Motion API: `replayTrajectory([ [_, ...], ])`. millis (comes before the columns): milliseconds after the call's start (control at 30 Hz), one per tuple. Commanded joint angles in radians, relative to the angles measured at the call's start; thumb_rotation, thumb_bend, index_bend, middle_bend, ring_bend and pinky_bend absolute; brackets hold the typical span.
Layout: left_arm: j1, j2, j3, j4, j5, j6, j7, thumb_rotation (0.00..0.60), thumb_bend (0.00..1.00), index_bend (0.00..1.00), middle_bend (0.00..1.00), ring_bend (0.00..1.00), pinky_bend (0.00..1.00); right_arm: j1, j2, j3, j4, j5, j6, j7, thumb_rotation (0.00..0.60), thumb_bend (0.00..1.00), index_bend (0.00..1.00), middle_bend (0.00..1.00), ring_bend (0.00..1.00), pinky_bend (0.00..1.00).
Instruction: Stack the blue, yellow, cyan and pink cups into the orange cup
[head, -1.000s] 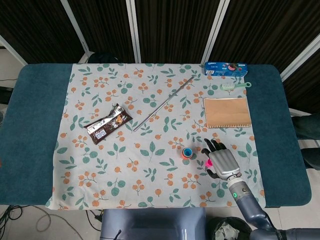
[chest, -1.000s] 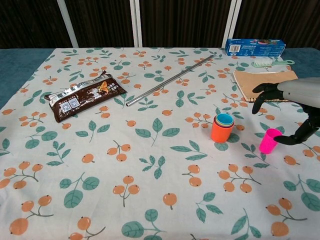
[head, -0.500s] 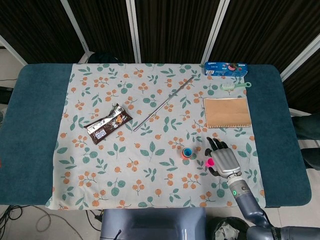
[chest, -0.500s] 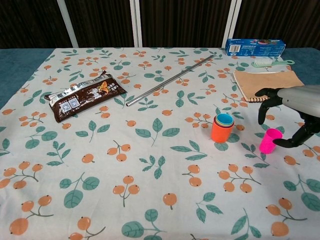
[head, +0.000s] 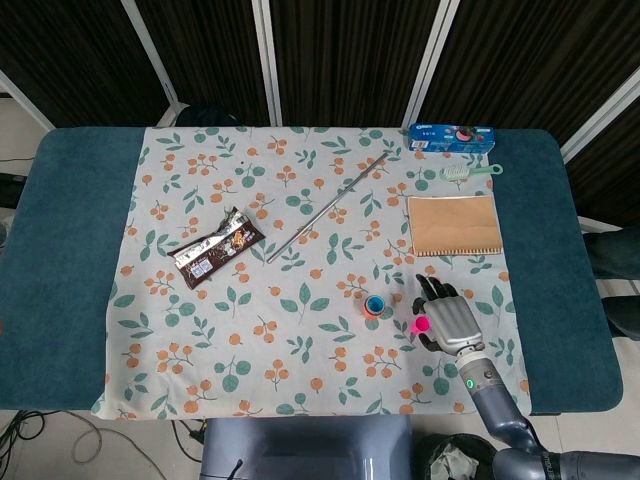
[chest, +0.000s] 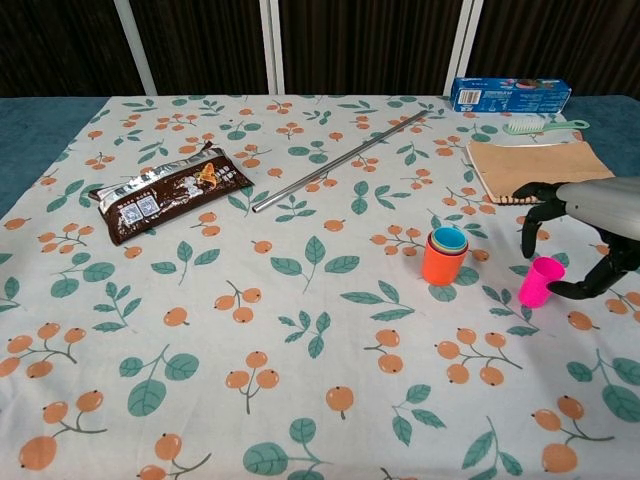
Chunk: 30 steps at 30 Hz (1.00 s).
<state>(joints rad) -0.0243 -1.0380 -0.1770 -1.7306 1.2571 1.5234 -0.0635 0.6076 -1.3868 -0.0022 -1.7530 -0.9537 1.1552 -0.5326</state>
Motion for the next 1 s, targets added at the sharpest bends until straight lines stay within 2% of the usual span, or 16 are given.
replayTrajectory([
  [33, 0.0, 0.0, 0.0, -0.001, -0.001, -0.001, 0.0, 0.6, 0.39, 0.13, 0.03, 0.0, 0.09, -0.001, -0.001, 0.004, 0.005, 0.001, -0.005, 0.001, 0.6, 0.4, 0.42, 0.0, 0.07, 0.16],
  [1000, 0.0, -0.001, 0.001, -0.001, 0.003, 0.002, 0.002, 0.6, 0.39, 0.14, 0.03, 0.0, 0.11, -0.018, 0.002, 0.032, 0.01, -0.01, -0.022, 0.007, 0.6, 0.41, 0.51, 0.0, 0.07, 0.16],
])
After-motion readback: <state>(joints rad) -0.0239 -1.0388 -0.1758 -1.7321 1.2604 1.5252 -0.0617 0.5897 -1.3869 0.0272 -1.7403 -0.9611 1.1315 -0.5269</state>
